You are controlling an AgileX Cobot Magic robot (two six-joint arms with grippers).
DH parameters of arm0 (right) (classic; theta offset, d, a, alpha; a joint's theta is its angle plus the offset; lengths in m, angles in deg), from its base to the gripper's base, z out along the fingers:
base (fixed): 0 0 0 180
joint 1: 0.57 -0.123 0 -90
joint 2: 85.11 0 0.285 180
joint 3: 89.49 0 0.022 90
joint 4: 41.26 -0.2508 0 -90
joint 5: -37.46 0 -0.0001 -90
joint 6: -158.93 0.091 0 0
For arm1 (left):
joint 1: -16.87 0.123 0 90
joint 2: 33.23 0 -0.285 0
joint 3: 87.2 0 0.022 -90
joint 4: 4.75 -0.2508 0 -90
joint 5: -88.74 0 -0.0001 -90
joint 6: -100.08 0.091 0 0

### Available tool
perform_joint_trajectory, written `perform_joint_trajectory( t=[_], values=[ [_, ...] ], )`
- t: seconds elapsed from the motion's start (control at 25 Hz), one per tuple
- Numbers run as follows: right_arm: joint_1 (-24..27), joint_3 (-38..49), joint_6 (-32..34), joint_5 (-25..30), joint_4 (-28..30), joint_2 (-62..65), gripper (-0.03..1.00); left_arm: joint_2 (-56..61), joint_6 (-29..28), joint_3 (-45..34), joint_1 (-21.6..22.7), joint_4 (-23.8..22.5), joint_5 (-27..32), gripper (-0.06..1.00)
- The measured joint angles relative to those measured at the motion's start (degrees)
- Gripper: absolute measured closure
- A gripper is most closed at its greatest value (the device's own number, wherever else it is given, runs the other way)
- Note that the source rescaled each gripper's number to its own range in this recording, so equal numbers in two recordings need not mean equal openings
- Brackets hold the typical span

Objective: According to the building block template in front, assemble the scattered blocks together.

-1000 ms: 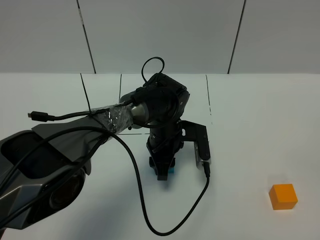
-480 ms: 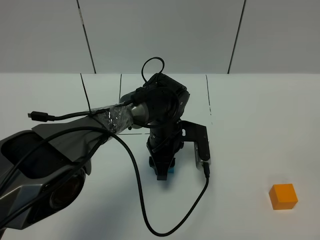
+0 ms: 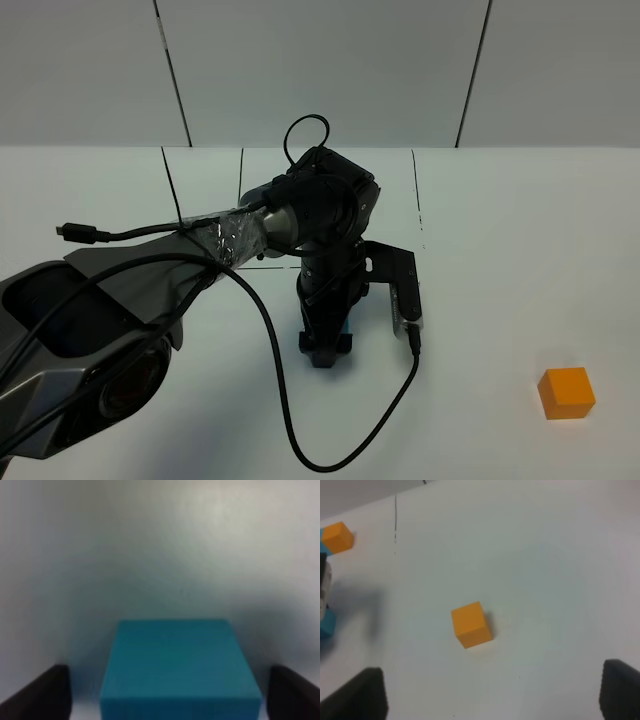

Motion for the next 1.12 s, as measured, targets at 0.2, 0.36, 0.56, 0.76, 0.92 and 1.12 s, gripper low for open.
perform_joint_trajectory(
  t=[0.2, 0.36, 0.56, 0.76, 0.92, 1.12],
  values=[
    [0.00, 0.00, 0.00, 0.00, 0.00, 0.00, 0.26, 1.40, 0.00, -0.05, 0.00, -0.05, 0.07, -0.05],
    [0.00, 0.00, 0.00, 0.00, 0.00, 0.00, 0.26, 6.16, -3.83, -0.05, 0.00, 0.01, 2.25, -0.05],
    [0.00, 0.00, 0.00, 0.00, 0.00, 0.00, 0.26, 12.17, -21.57, -0.05, 2.14, 0.61, 2.25, 0.00],
    [0.00, 0.00, 0.00, 0.00, 0.00, 0.00, 0.26, 17.40, -37.07, -1.03, 10.26, 0.55, 2.31, 0.07],
    [0.00, 0.00, 0.00, 0.00, -0.02, 0.00, 0.26, 23.68, -40.49, -8.03, 17.96, 0.69, 2.31, 0.10],
    [0.00, 0.00, 0.00, 0.00, -0.02, 0.00, 0.26, 33.06, -41.62, -21.14, 28.59, 2.57, 2.26, 0.13]
  ],
)
